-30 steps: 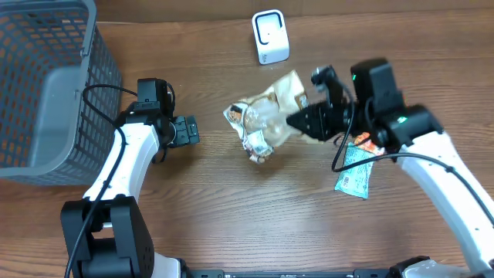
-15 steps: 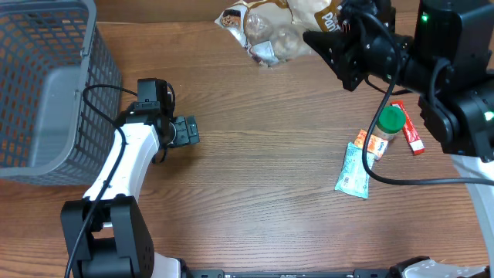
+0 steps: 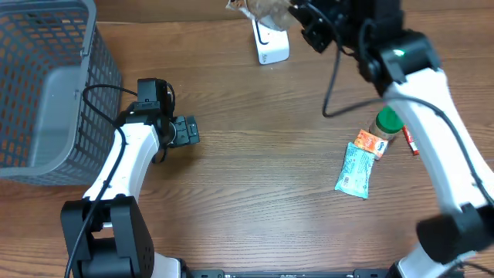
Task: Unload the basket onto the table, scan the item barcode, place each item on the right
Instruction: 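Lift the bread bag up toward the white scanner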
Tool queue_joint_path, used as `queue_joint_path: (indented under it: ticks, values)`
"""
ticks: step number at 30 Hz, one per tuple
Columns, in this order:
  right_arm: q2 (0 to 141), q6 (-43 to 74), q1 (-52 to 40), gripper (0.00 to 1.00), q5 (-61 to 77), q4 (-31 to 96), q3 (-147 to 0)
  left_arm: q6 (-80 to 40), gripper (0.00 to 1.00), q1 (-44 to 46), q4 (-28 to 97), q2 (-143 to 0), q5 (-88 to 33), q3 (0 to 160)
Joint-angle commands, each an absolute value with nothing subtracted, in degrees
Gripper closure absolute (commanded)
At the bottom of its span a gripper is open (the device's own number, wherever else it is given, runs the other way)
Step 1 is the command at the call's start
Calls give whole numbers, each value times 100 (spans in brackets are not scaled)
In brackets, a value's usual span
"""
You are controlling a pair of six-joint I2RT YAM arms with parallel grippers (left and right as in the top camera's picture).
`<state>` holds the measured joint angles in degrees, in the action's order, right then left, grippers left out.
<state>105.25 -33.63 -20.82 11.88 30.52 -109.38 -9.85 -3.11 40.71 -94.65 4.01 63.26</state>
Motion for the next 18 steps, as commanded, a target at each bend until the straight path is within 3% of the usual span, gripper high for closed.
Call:
queue_joint_path:
  ticks: [1, 11, 18]
  values:
    - [10980, -3548, -2287, 97, 309, 2526, -10982, -856, 1, -336, 4060, -9513, 336, 6372]
    - [12193, -3653, -2770, 96, -1372, 163, -10980, -856, 0, -336, 4060, -9513, 336, 6372]
    - [12755, -3645, -2777, 96, -1887, -585, -10978, -856, 1, -336, 4060, -9513, 338, 6372]
